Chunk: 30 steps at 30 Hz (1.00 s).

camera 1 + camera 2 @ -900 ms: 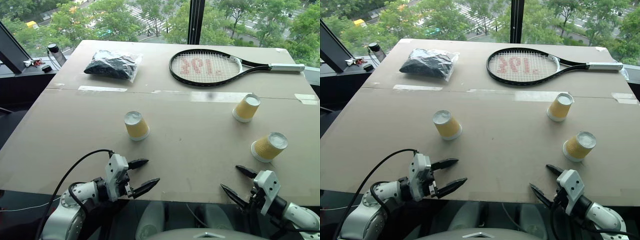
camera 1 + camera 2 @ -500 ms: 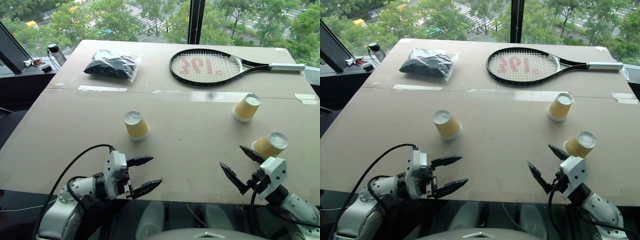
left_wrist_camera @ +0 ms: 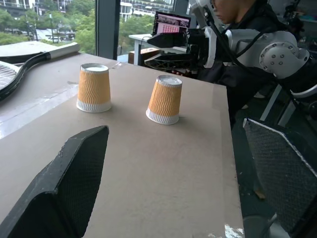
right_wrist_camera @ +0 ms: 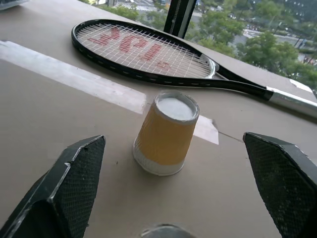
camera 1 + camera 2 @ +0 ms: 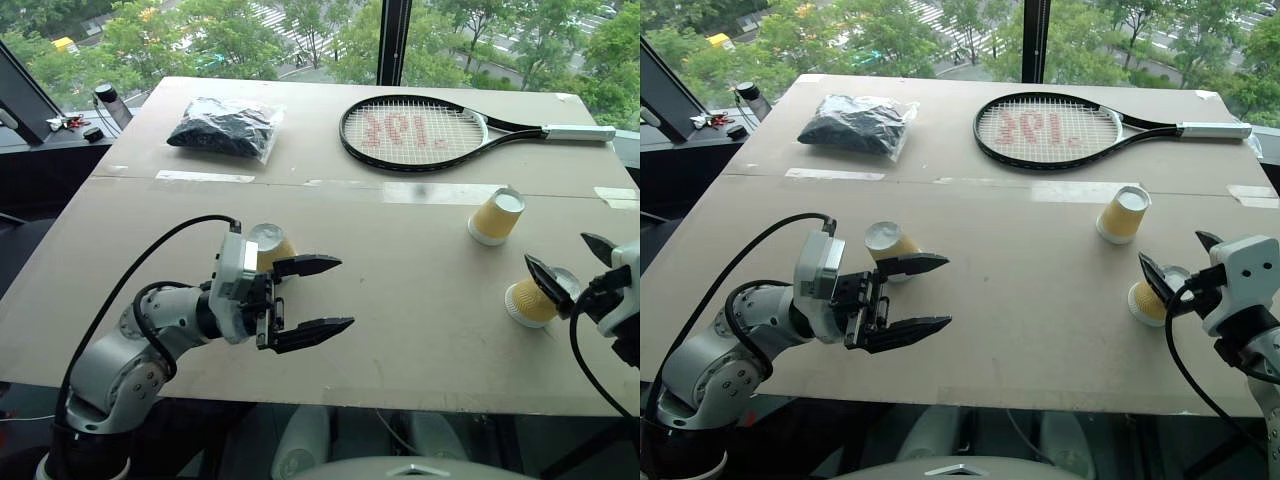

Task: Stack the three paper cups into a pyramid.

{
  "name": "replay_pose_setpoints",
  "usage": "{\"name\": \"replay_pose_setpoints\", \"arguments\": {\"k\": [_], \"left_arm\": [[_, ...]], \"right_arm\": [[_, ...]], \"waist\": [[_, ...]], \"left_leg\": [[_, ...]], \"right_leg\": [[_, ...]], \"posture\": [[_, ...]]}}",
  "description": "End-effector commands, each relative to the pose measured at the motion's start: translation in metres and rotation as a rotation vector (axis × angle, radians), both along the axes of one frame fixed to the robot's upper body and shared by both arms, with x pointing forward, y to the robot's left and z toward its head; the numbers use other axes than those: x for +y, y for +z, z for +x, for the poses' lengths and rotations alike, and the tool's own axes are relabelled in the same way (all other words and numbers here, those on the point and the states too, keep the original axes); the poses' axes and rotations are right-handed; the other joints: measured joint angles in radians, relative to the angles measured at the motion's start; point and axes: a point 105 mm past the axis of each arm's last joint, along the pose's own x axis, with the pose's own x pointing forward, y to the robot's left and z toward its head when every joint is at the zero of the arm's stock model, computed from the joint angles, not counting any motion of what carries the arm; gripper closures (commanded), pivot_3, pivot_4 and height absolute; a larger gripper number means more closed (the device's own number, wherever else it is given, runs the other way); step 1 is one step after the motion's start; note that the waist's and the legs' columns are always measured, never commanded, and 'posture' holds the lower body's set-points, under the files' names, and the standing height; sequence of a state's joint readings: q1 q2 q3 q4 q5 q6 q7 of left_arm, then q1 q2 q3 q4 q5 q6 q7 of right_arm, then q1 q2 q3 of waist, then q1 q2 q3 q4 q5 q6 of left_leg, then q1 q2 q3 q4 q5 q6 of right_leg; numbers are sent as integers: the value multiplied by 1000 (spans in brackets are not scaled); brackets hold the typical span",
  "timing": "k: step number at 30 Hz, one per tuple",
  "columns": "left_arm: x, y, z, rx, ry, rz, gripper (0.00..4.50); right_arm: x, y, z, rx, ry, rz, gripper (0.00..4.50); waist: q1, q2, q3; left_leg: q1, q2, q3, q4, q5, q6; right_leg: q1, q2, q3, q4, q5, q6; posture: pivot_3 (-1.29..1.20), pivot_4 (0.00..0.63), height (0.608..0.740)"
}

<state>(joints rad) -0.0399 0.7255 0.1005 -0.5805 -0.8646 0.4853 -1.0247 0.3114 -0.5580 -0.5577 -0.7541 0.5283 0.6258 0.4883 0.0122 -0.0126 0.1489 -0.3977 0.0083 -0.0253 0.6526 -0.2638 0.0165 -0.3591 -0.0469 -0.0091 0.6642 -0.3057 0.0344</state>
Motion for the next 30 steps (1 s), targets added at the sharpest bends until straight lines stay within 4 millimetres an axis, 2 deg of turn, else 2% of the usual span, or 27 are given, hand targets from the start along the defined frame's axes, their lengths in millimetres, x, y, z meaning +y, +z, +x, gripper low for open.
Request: {"name": "replay_pose_setpoints", "arguments": {"k": [1, 6, 10, 19, 22, 25, 26, 30], "left_arm": [[-2, 7, -8, -12, -59, 10, 0], [2, 7, -10, -10, -84, 30, 0], [4, 6, -10, -10, -85, 38, 0], [10, 5, -5, -24, -53, 60, 0], [10, 5, -2, -26, -39, 53, 0], [12, 4, -2, -24, -32, 52, 0], [12, 4, -1, -24, -21, 47, 0], [15, 2, 2, -21, 7, 39, 0]], "right_arm": [[5, 10, -10, -17, 50, 4, 97], [-2, -8, -15, 57, 42, 3, 97], [-4, -12, -8, 67, 24, 16, 97], [-24, -33, 5, 110, -20, 41, 97], [-30, -39, 10, 113, -37, 65, 839], [-30, -38, 13, 90, -31, 57, 2277], [-28, -35, 14, 76, -20, 56, 2609], [-16, -26, 15, 42, 43, 60, 2609]], "waist": [[-11, 0, 0], [-19, 1, 0], [-22, 0, 0], [-19, 0, 0], [-20, 0, 0], [-20, 0, 0], [-20, 0, 0], [-20, 1, 0]], "left_leg": [[1, 1, 0, 0, 0, 0], [4, 1, 1, 1, 0, 0], [4, 1, 2, 1, 0, 0], [3, 1, 2, 1, 0, 0], [3, 1, 2, 1, 0, 0], [3, 1, 3, 1, 0, 0], [3, 1, 2, 1, 0, 0], [3, 1, 2, 1, 0, 0]], "right_leg": [[0, 0, 1, 0, 0, 0], [1, 4, 2, 4, 0, 0], [1, 4, 4, 4, 0, 0], [0, 4, 4, 4, 0, 0], [0, 4, 4, 4, 0, 0], [0, 4, 4, 4, 0, 0], [0, 4, 4, 4, 0, 0], [0, 4, 4, 4, 0, 0]], "posture": [[0, 150, 740], [0, 150, 740], [0, 150, 740], [0, 150, 740], [0, 150, 740], [0, 150, 740], [0, 150, 740], [0, 150, 740]]}}
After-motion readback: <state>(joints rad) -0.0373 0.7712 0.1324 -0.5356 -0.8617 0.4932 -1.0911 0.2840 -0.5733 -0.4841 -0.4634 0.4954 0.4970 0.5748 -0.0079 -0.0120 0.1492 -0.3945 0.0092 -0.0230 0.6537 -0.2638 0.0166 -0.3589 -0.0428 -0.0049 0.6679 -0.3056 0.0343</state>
